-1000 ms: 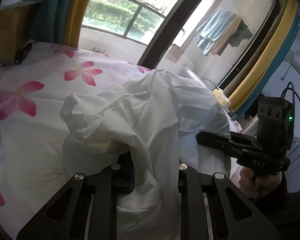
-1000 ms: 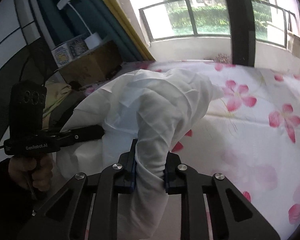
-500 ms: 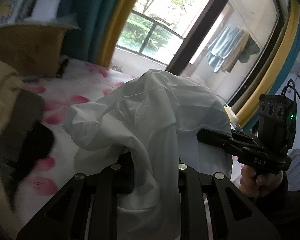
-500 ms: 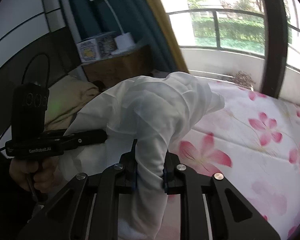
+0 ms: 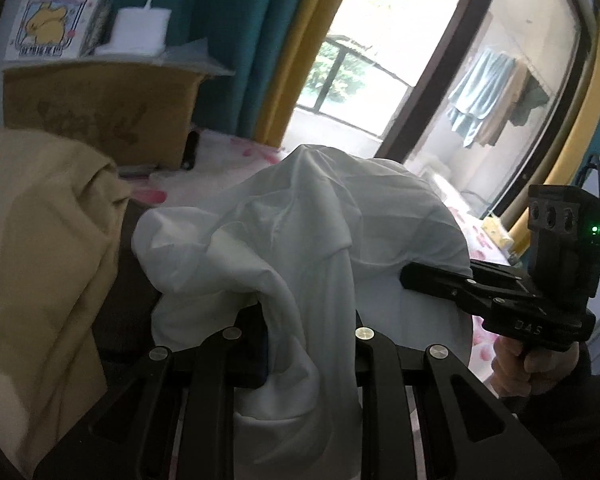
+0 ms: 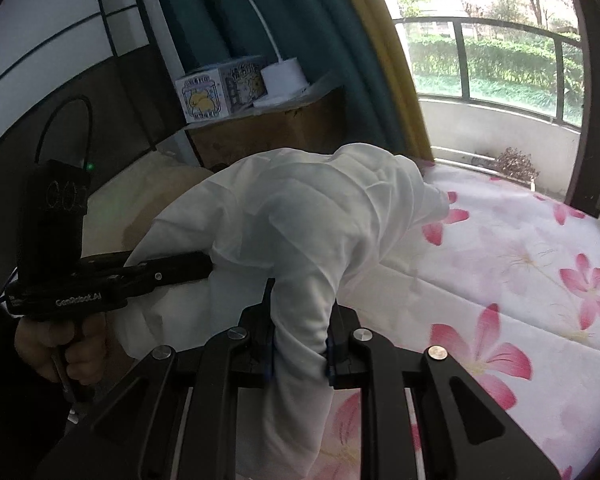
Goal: Fold large clothes
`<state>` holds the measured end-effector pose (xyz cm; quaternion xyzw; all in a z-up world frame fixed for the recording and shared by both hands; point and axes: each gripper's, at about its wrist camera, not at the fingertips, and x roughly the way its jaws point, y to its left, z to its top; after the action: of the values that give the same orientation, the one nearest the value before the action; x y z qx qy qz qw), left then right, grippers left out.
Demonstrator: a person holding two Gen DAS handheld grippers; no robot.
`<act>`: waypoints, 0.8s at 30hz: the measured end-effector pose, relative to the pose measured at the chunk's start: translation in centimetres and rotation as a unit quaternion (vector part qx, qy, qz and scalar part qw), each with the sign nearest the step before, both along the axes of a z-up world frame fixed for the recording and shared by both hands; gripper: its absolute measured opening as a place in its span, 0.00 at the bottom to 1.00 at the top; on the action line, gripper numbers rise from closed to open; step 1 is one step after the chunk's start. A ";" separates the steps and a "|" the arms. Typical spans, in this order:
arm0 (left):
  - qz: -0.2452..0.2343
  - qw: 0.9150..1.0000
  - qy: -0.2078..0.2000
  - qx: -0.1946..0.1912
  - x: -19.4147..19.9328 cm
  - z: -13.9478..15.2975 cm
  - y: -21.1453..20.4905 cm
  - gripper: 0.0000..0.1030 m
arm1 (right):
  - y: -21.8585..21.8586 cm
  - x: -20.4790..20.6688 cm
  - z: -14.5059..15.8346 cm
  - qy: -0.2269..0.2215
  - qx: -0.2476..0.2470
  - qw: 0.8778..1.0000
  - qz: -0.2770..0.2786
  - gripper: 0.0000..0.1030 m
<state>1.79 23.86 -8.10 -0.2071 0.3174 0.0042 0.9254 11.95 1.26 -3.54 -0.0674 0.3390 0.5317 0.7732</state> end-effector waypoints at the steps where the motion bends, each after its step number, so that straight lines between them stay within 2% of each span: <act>1: 0.001 1.000 0.006 -0.001 0.2 -0.4 0.1 0.22 | 0.2 0.1 -0.2 0.002 -0.002 1.000 0.001 0.18; 11: -0.004 0.999 0.035 0.002 2.2 -3.0 0.3 0.23 | 1.3 1.7 -3.1 0.020 -0.037 0.999 -0.011 0.18; 13: -0.007 0.999 0.040 -0.003 2.3 -3.3 0.4 0.25 | 1.4 2.0 -3.4 0.020 -0.043 0.999 -0.015 0.19; 18: -0.006 0.998 0.056 -0.025 2.4 -4.1 0.5 0.37 | 1.6 2.6 -4.3 0.025 -0.058 0.998 -0.025 0.23; 24: -0.004 0.998 0.059 0.021 1.5 -2.0 -0.9 0.42 | 1.8 3.4 -5.1 0.036 -0.074 0.996 -0.042 0.32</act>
<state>3.29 22.96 -10.08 -0.1860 0.3719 0.0187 0.9092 15.33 3.05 -8.62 -0.0912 0.4078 0.4740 0.7750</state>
